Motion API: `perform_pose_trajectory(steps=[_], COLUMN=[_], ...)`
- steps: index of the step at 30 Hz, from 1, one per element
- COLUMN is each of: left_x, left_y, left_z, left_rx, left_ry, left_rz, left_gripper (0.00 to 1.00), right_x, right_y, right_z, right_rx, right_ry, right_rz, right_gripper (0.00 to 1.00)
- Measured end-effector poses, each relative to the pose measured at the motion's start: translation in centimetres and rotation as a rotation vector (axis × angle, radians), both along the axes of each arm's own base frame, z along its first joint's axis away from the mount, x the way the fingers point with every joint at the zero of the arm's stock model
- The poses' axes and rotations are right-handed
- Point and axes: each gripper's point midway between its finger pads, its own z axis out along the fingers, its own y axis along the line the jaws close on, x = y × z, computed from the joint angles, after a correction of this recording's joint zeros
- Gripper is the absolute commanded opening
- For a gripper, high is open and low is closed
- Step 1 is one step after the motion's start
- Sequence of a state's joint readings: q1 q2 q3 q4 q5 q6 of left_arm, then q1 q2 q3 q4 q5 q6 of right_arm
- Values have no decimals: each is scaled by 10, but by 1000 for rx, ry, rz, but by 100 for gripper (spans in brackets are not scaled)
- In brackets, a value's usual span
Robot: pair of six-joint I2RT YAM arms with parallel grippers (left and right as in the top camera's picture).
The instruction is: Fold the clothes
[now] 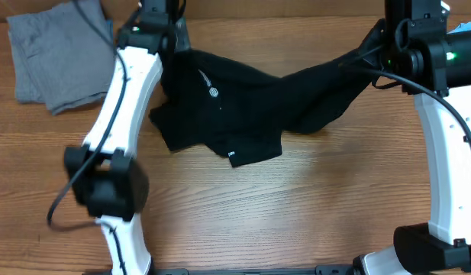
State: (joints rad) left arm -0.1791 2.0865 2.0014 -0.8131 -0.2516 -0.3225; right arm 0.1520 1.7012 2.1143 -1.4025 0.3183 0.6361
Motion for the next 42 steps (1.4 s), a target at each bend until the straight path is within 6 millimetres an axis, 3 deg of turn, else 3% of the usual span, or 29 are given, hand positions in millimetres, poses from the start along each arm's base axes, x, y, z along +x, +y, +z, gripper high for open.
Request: perform_pose_trajectory(steps=[1, 4, 6, 9, 12, 14, 16, 18, 19, 20, 21, 25, 28, 32, 35, 40, 42], left_x=[2, -4, -10, -17, -29, -41, -56, -69, -78, -83, -90, -114, -141, -170, -187, -215, -229], left_y=[6, 26, 37, 52, 49, 38, 22, 2, -11, -20, -32, -81, -102, -114, -125, -149, -157], left_z=[-21, -64, -71, -66, -55, -43, -27, -9, -1, 4, 8, 7, 1, -7, -28, -79, -102], left_rx=[8, 5, -5, -16, -44, -80, -118, -155, -171, -173, -181, -205, -238, -249, -246, -231, -229], left_ry=[47, 163, 201, 218, 241, 258, 270, 270, 275, 278, 285, 346, 438, 545, 612, 702, 738], left_rz=[7, 31, 47, 69, 54, 18, -40, -104, -142, -175, -207, -357, -427, -462, -486, -534, -532], left_gripper=[53, 63, 64, 63, 59, 33, 31, 45, 88, 100, 100, 70, 71, 70, 64, 62, 57], right_x=[1, 7, 14, 24, 32, 35, 37, 39, 41, 42, 43, 44, 43, 41, 41, 41, 41], right_y=[0, 1, 2, 4, 5, 5, 6, 5, 5, 4, 3, -12, -28, -37, -38, -36, -36], right_z=[-2, -19, -29, -42, -52, -55, -55, -53, -52, -52, -51, -51, -52, -54, -54, -55, -55], right_rx=[0, -2, -3, -3, -5, -6, -4, -4, -2, -1, 1, 2, 9, 25, 30, 39, 39], right_ry=[4, 41, 53, 71, 82, 87, 82, 67, 60, 53, 49, 46, 50, 60, 62, 64, 64], right_rz=[0, -6, -8, -11, -12, -13, -13, -16, -17, -20, -23, -57, -93, -108, -109, -103, -103], right_gripper=[4, 4, 4, 4, 4, 4, 10, 10, 10, 10, 10, 7, 6, 6, 6, 6, 6])
